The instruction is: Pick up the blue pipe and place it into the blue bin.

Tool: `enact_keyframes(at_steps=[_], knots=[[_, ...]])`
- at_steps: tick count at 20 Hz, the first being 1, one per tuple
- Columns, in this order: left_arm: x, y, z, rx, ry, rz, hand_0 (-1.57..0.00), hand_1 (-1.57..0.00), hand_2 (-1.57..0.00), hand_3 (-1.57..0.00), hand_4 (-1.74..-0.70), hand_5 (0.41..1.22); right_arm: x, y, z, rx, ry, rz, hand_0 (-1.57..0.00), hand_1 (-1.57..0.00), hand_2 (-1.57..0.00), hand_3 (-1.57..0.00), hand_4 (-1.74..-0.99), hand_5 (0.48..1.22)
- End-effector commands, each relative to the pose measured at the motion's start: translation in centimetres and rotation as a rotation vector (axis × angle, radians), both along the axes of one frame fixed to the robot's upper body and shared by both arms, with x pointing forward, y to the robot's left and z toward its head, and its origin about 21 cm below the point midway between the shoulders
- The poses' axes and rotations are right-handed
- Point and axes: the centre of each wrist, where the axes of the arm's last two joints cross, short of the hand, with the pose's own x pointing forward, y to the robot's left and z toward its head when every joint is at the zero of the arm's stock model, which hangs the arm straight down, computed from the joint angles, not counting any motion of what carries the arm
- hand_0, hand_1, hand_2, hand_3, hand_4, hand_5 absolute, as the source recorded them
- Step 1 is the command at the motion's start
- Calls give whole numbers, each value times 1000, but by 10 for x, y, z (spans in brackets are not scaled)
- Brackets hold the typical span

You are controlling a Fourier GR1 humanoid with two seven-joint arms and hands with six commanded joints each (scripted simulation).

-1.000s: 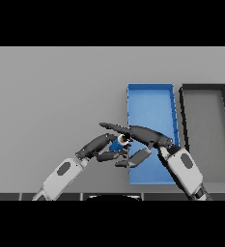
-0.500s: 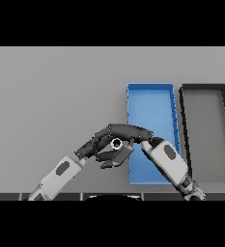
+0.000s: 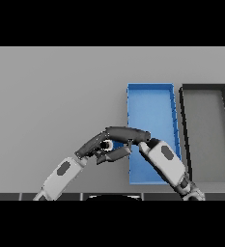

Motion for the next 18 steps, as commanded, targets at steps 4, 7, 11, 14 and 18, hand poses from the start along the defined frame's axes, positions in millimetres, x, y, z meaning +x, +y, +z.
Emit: enact_keyframes(at_steps=[4, 7, 11, 14, 18], knots=[[-1, 5, -1, 11, -8, 7, -1435, -1354, -1221, -1333, -1648, 1221, -1, -3, -1, 26, 29, -6, -1533, -1533, -1534, -1518, -1480, 1168], [0, 10, -1, 118, -80, -57, -740, -693, -625, -682, -1307, 1221, -1, -1, -2, 44, 56, -4, -1552, -1551, -1552, -1544, -1488, 1194], [3, 13, -4, 176, -104, -61, -303, -283, -255, -279, -1041, 1020, -3, -1, 1, 61, 44, 10, -1563, -1563, -1563, -1560, -1493, 1210], [2, 13, -4, 221, -88, -44, -154, -145, -130, -142, -942, 785, -6, 1, 3, 91, 26, 25, -1567, -1567, -1567, -1565, -1496, 1215], [0, 15, -4, 237, -78, -26, -63, -59, -53, -58, -887, 638, -4, 3, 3, 79, 9, 5, -1569, -1569, -1569, -1569, -1493, 1219]])
